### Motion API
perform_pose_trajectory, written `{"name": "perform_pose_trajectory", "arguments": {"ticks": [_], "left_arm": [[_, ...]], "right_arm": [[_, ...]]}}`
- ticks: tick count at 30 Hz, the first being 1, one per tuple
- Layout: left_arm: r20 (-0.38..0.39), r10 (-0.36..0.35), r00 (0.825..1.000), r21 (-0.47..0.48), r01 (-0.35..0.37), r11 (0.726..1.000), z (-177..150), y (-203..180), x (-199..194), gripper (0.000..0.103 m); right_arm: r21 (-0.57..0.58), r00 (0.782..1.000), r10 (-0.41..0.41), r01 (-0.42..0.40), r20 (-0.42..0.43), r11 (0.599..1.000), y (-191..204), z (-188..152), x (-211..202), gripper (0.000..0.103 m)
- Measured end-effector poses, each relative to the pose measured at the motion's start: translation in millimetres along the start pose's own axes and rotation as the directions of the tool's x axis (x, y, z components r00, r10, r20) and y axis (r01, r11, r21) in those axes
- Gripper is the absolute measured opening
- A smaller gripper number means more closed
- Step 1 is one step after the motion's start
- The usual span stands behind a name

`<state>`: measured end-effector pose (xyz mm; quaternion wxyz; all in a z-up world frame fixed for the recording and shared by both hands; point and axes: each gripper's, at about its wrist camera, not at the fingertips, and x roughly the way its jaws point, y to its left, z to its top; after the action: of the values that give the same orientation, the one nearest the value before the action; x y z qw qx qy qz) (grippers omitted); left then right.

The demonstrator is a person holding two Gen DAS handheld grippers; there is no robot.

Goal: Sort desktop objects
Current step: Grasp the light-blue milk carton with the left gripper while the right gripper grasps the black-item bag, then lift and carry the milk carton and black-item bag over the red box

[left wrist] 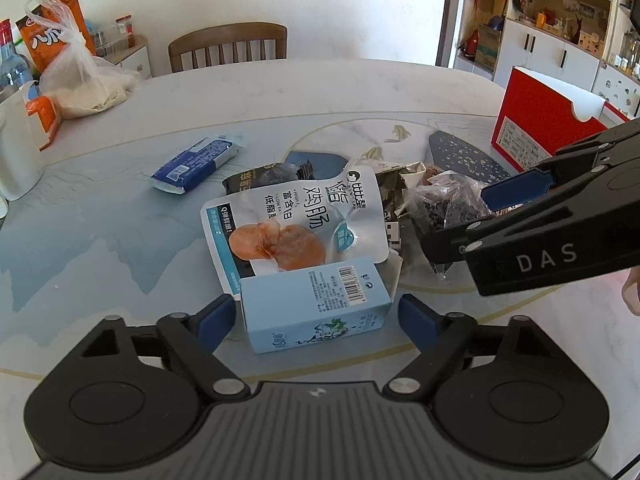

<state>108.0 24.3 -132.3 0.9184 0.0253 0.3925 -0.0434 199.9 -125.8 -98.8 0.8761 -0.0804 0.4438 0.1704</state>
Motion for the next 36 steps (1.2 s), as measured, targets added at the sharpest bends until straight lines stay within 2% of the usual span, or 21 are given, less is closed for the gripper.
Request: {"name": "perform_pose_trajectory", "arguments": {"ticks": [3, 11, 13, 21, 36], "left_arm": [[-0.002, -0.001, 1.000, -0.001, 0.001, 1.000, -1.0, -0.3, 0.4, 0.078], [-0.001, -0.006, 1.000, -0.005, 0.006, 1.000, -2.2, 0.4, -0.9, 0.074], [-0.004, -0.011, 1.000, -0.009, 0.011, 1.000, -2.2, 1.2, -1.2, 0.074], [-0.013, -0.028, 1.000, -0.002, 0.028, 1.000, -1.4, 2.3, -5.8, 0.073], [-0.019, -0.055, 0.998, 0.003, 0.055, 0.998, 9.2, 5.5, -23.2, 0.073]], "right_arm": [[-0.001, 1.000, -0.010, 0.010, 0.000, 1.000, -0.2, -0.4, 0.6, 0.061], [-0.011, 1.000, -0.019, 0.019, 0.002, 1.000, 2.5, -0.5, 0.3, 0.054], [-0.019, 1.000, -0.018, 0.018, 0.002, 1.000, 4.0, -0.6, 0.4, 0.044], [-0.059, 0.999, -0.030, 0.031, 0.018, 0.998, 10.2, -0.3, -4.1, 0.029], [-0.015, 0.999, -0.024, 0.024, 0.036, 1.000, 4.3, 0.9, -22.9, 0.027]]}}
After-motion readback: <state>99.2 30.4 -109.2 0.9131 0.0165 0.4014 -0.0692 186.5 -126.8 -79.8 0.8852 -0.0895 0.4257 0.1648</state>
